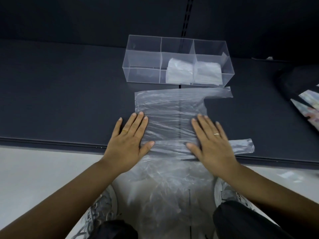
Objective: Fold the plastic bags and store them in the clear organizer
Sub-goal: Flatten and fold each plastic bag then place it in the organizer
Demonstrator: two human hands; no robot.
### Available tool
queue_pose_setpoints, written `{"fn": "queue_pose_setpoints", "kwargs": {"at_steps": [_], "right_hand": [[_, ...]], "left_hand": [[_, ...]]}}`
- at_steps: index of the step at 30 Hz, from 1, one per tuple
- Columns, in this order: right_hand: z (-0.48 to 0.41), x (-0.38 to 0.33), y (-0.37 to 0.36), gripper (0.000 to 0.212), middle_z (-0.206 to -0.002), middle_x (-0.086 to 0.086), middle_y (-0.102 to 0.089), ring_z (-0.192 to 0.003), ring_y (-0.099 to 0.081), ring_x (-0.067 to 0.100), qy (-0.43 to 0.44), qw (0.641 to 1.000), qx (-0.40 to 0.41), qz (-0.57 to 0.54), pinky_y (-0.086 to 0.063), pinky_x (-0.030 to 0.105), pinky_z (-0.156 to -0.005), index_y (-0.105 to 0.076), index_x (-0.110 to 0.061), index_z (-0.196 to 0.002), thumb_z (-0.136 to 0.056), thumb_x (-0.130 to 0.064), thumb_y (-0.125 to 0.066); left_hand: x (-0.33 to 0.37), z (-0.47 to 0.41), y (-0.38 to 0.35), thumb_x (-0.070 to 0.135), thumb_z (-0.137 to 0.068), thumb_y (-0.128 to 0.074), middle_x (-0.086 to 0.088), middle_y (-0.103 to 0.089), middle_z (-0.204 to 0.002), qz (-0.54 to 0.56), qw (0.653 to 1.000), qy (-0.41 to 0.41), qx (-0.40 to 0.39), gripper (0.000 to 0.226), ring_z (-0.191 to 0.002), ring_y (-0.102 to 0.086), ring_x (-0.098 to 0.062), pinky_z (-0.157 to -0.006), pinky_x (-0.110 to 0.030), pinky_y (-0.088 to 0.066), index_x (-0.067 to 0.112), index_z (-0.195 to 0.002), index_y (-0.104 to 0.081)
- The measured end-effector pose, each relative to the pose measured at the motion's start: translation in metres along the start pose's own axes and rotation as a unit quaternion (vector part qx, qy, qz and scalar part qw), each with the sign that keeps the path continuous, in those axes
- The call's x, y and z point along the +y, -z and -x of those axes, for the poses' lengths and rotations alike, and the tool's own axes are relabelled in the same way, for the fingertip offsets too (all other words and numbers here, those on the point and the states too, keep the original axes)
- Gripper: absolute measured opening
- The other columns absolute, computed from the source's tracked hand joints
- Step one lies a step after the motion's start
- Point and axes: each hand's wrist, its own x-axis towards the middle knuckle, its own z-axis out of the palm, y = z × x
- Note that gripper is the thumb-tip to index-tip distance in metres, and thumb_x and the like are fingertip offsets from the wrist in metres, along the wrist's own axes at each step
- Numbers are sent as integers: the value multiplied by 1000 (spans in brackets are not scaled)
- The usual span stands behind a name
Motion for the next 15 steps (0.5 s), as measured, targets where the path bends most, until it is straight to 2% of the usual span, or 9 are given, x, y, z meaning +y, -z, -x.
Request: {"fn": "queue_pose_setpoints", "kwargs": {"at_steps": [3, 4, 6, 7, 8, 10, 12, 15], "right_hand": [[15, 31, 4, 85, -160, 7, -16, -148, -11, 22, -63, 998, -13, 22, -6, 43, -119, -16, -15, -152, -89, -69, 2], [16, 36, 7, 90, -161, 6, -10, -148, -6, 21, -88, 996, -14, 22, -1, 41, -119, -11, -15, -153, -85, -71, 6], [7, 35, 16, 92, -162, 5, -2, -149, 1, 20, -120, 993, -6, 8, 5, 38, -119, -5, -14, -153, -84, -73, 5], [-4, 28, 22, 89, -162, 6, -3, -149, 0, 20, -109, 994, 14, -8, 4, 38, -119, -6, -12, -153, -87, -71, 0], [-17, 17, 29, 83, -161, 8, -5, -149, -2, 21, -76, 996, 36, -28, 3, 38, -119, -10, -10, -153, -90, -66, -7], [-51, -11, 36, 69, -161, 9, -10, -148, -5, 22, 18, 996, 51, -76, 2, 35, -118, -17, -9, -152, -98, -52, -23], [-83, -38, 34, 62, -161, 7, -6, -148, -2, 19, 91, 990, 26, -102, 5, 31, -117, -14, -11, -152, -101, -44, -29], [-109, -43, 19, 64, -162, 4, -3, -148, 1, 16, 100, 992, -1, -73, 7, 31, -118, -10, -16, -153, -101, -48, -27]], "left_hand": [[-14, 0, 5, 75, -84, -2, 12, 13, -157, 18, 999, -28, -16, 81, -146, 13, -11, -119, -43, 7, 29, -150, 8], [-19, -2, 8, 76, -86, -8, 17, 14, -156, 54, 998, -37, -22, 80, -145, 15, -7, -119, -39, 9, 31, -150, 5], [-23, -10, 17, 61, -95, -30, 14, -9, -158, 172, 984, -40, 19, 65, -147, -2, -8, -118, -31, 4, 27, -150, -23], [-23, -16, 21, 44, -100, -39, 7, -25, -156, 211, 975, -33, 70, 52, -146, -15, -13, -117, -30, -3, 20, -146, -37], [-21, -26, 24, 30, -101, -43, -1, -35, -152, 219, 969, -21, 114, 44, -144, -24, -18, -117, -29, -8, 13, -142, -44], [-15, -47, 29, 22, -102, -38, -9, -33, -153, 187, 974, -9, 127, 45, -144, -24, -21, -118, -28, -8, 6, -145, -37], [-11, -64, 24, 35, -103, -29, -7, -13, -160, 125, 990, -12, 70, 57, -148, -8, -17, -118, -29, 1, 6, -151, -18], [-19, -74, 11, 57, -95, -11, -1, 8, -161, 23, 999, -20, 11, 74, -146, 12, -8, -119, -33, 10, 13, -153, 2]]}}
